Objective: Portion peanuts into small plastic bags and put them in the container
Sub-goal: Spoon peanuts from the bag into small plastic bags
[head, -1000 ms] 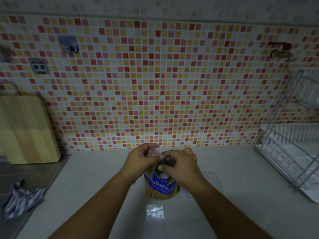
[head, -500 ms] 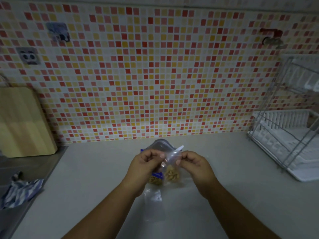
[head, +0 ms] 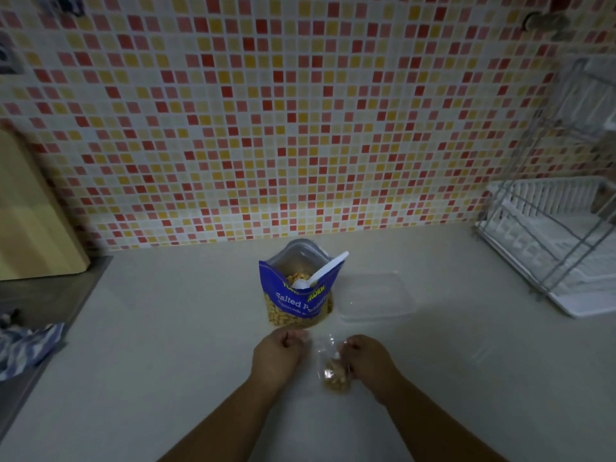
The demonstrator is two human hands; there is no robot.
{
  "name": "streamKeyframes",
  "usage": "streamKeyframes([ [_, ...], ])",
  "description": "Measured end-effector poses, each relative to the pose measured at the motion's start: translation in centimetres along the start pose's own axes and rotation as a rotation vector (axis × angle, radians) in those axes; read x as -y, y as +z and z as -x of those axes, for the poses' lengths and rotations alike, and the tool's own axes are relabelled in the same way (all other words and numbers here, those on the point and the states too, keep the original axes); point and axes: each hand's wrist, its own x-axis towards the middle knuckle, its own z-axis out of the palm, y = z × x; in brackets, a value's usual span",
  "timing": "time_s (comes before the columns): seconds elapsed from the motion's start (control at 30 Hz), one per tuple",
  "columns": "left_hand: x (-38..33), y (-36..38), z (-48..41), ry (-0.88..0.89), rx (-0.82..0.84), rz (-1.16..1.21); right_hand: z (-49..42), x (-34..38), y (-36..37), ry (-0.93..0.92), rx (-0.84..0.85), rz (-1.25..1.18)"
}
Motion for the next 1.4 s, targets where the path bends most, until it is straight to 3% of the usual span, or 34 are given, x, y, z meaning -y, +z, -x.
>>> streamKeyframes([
  [0.13,0.6,-1.7,-1.3,0.062,-0.176,-0.256,-0.4,1.1,0.6,0.044,-0.094,0.080],
  [0.33,2.6,-2.3,-2.6,0.022,-0.084,-0.449,0.0,1.5,1.4,0.067,-0.144,0.163],
  [0.57,2.6,-3.3,-2.8,0.103,-0.089,-0.323,-0.6,1.4,1.6,0.081,-0.186,0.228],
  [0.9,3.4,-4.9,-3.5,0.309,0.022,-0.368,-1.0,1.1,1.9,0.057,-0.266,0.179],
  [1.03,2.8,-5.7,-3.1,0.362,0.023,-0.309,-0.3,2.0,2.1,-0.155,-0.330,0.208],
  [1.13,2.0,-6.4,-2.4,0.417,0.123,-0.249,0.8,3.4,2.6,-0.294,-0.178,0.110],
  [1.23,0.7,-6.8,-1.4,0.431,0.258,-0.177,1.9,4.5,3.0,-0.314,0.019,0.016],
  [1.4,-1.5,-7.0,0.4,0.254,0.316,0.152,3.0,5.4,2.8,-0.314,-0.006,-0.166],
])
